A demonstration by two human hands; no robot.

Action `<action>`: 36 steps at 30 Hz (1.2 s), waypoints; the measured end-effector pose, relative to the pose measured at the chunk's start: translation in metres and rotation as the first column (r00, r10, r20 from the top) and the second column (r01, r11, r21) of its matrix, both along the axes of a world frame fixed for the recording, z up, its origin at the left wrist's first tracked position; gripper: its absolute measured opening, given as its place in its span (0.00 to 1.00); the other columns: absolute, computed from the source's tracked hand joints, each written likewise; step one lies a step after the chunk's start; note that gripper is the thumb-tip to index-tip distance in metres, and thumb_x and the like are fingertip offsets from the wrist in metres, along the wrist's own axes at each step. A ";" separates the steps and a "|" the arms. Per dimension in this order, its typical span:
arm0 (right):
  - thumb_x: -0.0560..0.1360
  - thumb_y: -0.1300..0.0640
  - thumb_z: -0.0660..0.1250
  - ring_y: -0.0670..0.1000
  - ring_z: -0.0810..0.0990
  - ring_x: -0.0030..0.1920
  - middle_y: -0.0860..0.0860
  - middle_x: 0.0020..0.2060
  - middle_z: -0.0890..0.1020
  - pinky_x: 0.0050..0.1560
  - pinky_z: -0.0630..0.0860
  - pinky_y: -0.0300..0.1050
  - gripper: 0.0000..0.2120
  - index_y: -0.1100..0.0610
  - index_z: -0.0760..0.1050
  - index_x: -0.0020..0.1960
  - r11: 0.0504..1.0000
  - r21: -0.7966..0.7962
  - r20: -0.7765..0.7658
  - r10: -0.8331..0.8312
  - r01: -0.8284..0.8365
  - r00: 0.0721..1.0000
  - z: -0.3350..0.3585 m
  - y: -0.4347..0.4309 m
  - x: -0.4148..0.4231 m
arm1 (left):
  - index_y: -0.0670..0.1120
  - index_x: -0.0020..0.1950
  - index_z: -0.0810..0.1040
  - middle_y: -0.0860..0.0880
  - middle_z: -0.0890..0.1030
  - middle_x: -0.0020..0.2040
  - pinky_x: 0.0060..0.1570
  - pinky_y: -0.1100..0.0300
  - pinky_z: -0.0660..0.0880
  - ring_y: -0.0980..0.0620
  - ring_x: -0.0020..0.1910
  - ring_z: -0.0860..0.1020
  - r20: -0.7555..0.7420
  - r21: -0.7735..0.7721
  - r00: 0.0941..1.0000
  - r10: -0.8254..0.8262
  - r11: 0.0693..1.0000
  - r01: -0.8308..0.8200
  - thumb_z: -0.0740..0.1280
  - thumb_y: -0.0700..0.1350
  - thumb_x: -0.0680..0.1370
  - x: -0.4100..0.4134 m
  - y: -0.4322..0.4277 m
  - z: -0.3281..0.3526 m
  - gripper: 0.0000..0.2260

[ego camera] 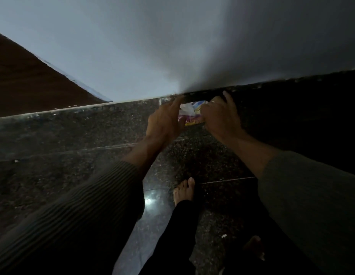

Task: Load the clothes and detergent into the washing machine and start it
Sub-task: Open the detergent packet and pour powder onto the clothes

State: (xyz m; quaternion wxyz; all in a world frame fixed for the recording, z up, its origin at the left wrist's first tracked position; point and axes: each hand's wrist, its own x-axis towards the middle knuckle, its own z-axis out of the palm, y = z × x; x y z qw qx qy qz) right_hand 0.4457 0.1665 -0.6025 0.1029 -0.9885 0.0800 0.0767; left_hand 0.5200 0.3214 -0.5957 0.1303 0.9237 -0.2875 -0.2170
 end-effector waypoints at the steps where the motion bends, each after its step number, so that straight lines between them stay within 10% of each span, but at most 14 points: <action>1: 0.69 0.61 0.72 0.60 0.77 0.54 0.58 0.43 0.83 0.72 0.60 0.60 0.08 0.60 0.80 0.47 0.999 0.008 -0.025 -0.037 0.037 0.999 0.003 0.001 -0.008 | 0.51 0.71 0.69 0.46 0.80 0.62 0.50 0.44 0.80 0.41 0.57 0.80 -0.024 -0.033 1.000 0.003 0.999 -0.004 0.68 0.49 0.76 -0.006 -0.001 0.001 0.24; 7: 0.68 0.56 0.74 0.57 0.77 0.51 0.54 0.40 0.82 0.54 0.69 0.53 0.08 0.57 0.77 0.43 0.980 -0.012 -0.053 -0.198 0.198 0.979 0.031 -0.006 -0.080 | 0.50 0.59 0.78 0.46 0.83 0.55 0.49 0.47 0.79 0.42 0.54 0.81 -0.132 -0.142 0.991 -0.018 0.990 -0.001 0.67 0.49 0.70 -0.045 -0.016 0.028 0.17; 15: 0.72 0.52 0.74 0.48 0.73 0.37 0.53 0.40 0.78 0.36 0.72 0.44 0.08 0.56 0.78 0.44 0.895 0.075 -0.054 -0.437 0.440 0.898 0.108 -0.024 -0.202 | 0.51 0.67 0.75 0.47 0.73 0.67 0.51 0.48 0.79 0.46 0.62 0.76 -0.113 -0.241 0.926 -0.360 0.914 0.326 0.76 0.46 0.70 -0.119 -0.062 0.092 0.25; 20: 0.73 0.57 0.70 0.53 0.74 0.37 0.54 0.41 0.76 0.37 0.63 0.42 0.03 0.57 0.79 0.44 0.821 0.166 -0.008 -0.554 0.547 0.833 0.186 -0.040 -0.258 | 0.46 0.64 0.78 0.44 0.77 0.61 0.55 0.51 0.78 0.46 0.58 0.78 -0.137 -0.367 0.824 -0.549 0.801 0.473 0.78 0.44 0.68 -0.152 -0.097 0.160 0.26; 28: 0.70 0.58 0.71 0.53 0.76 0.35 0.52 0.36 0.77 0.35 0.75 0.49 0.03 0.55 0.79 0.38 0.646 0.384 0.184 -0.754 0.660 0.631 0.322 -0.050 -0.330 | 0.43 0.54 0.84 0.44 0.83 0.49 0.47 0.52 0.79 0.45 0.47 0.81 -0.043 -0.450 0.717 -0.696 0.654 0.608 0.72 0.58 0.68 -0.198 -0.149 0.318 0.23; 33: 0.73 0.46 0.65 0.50 0.74 0.34 0.51 0.33 0.77 0.36 0.70 0.43 0.14 0.56 0.79 0.38 0.679 0.445 0.384 -0.734 0.584 0.561 0.432 -0.051 -0.356 | 0.51 0.53 0.83 0.47 0.84 0.56 0.55 0.52 0.79 0.50 0.55 0.82 -0.259 -0.547 0.716 -0.648 0.709 0.444 0.73 0.58 0.70 -0.218 -0.162 0.414 0.17; 36: 0.73 0.47 0.68 0.48 0.75 0.34 0.50 0.34 0.77 0.35 0.72 0.42 0.12 0.56 0.80 0.40 0.678 0.508 0.458 -0.735 0.531 0.500 0.507 -0.051 -0.369 | 0.37 0.50 0.82 0.51 0.85 0.47 0.47 0.64 0.78 0.57 0.48 0.83 -0.352 -0.683 0.690 -0.633 0.677 0.273 0.75 0.41 0.72 -0.233 -0.159 0.468 0.10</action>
